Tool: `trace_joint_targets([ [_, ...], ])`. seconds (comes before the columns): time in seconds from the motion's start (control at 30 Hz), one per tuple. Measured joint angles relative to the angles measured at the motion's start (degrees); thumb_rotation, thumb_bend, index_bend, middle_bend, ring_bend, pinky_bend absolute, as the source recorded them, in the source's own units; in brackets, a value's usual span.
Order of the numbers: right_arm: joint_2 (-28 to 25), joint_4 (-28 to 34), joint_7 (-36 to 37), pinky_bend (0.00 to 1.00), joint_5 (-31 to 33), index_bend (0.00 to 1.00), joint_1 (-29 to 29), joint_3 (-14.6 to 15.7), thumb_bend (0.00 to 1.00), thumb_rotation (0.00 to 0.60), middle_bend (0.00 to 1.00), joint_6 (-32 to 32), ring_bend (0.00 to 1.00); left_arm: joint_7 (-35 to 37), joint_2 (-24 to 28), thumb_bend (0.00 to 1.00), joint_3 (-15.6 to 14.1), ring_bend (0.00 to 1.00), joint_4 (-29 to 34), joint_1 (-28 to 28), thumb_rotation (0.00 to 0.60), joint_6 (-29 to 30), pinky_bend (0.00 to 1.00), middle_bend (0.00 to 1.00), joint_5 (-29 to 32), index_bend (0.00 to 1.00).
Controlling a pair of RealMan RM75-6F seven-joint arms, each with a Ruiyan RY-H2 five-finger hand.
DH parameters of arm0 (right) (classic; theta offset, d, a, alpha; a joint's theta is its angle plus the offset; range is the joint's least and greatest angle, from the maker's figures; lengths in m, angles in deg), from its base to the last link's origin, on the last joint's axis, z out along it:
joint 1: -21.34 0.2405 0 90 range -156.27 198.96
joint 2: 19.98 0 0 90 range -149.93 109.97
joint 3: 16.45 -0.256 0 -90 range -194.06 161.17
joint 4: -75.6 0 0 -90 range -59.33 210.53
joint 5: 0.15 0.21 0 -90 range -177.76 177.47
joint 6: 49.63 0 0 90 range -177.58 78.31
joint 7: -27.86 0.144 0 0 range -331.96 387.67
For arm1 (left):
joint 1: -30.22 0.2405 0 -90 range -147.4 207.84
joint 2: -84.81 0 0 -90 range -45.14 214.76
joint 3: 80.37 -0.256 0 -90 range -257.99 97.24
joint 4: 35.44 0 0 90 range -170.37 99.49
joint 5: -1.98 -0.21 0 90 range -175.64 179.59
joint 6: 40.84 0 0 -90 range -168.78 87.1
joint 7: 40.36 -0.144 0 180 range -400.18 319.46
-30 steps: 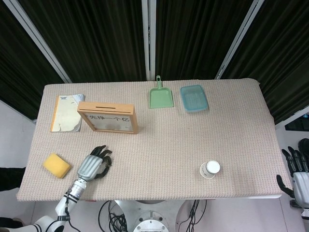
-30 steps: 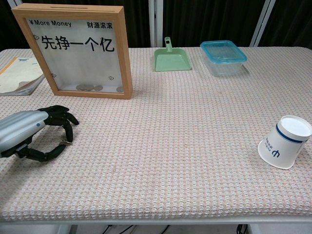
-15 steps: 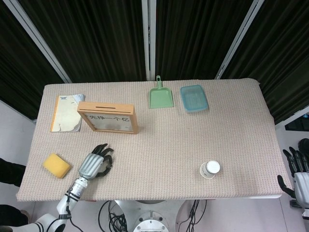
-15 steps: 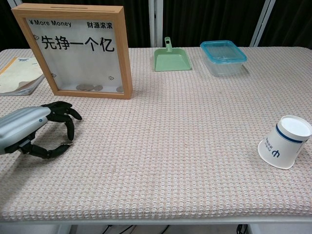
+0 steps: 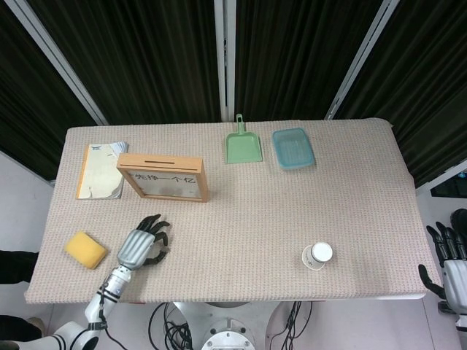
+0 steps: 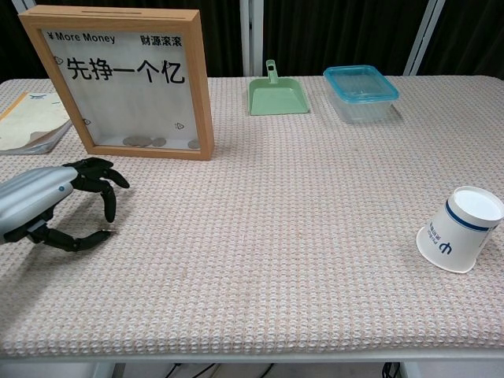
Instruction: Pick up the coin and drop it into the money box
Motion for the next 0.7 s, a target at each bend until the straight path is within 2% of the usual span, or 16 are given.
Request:
trace_joint_targets([
  [0.7, 0.1, -0.2, 0.1, 0.00, 0.5, 0.00, 0.1, 0.0, 0.35, 0.600, 0.00, -0.9, 0.00, 0.3, 0.4, 0.38, -0.2, 0.05, 0.4, -0.4, 0.600, -0.3, 0.11, 0.21, 0.2, 0.58],
])
